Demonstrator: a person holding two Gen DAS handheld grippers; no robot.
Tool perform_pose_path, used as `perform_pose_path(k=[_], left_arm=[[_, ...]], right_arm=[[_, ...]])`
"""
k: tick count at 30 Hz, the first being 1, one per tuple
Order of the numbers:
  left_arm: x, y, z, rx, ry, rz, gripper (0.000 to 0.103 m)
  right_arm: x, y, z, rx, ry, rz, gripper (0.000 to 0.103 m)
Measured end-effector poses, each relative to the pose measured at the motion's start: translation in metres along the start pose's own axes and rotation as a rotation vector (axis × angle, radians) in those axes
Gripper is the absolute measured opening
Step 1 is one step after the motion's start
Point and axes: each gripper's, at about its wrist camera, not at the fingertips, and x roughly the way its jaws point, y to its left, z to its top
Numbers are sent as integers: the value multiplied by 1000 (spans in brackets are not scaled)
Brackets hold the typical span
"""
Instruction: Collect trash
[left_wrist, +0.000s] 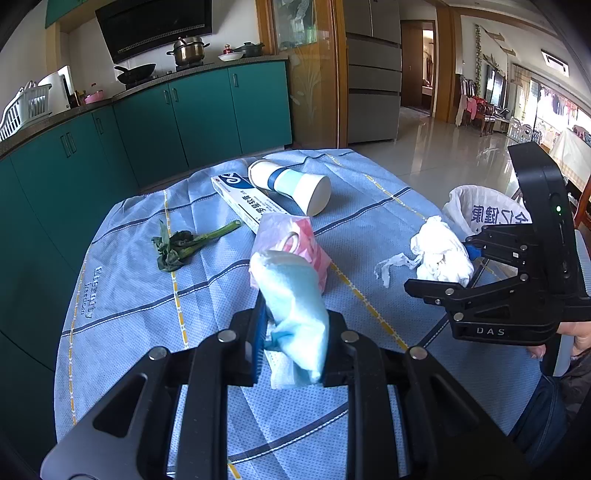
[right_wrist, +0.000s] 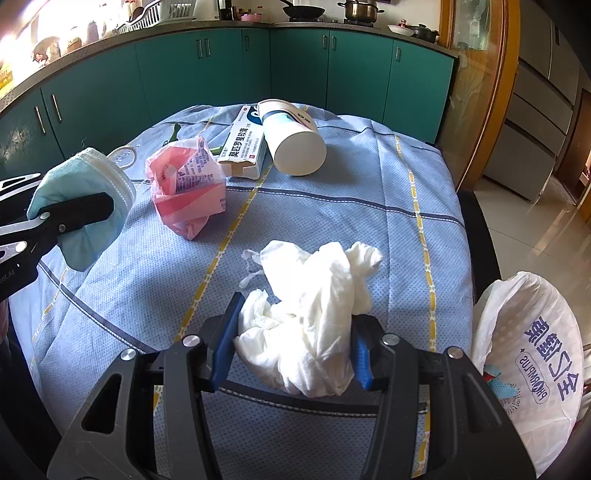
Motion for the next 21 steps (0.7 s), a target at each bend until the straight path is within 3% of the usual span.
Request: perform_pose_path(k=[9, 15, 21], left_arm=[[-10, -1, 6, -16, -44, 21, 22], [-28, -11, 18, -22, -113, 22, 22], [-30, -21, 22, -27, -121, 30, 22]], right_arm=[[-11, -2, 0, 10, -33, -6, 52], [-23, -9, -1, 31, -56, -8, 52], [-36, -18, -3, 51, -79, -13, 51]])
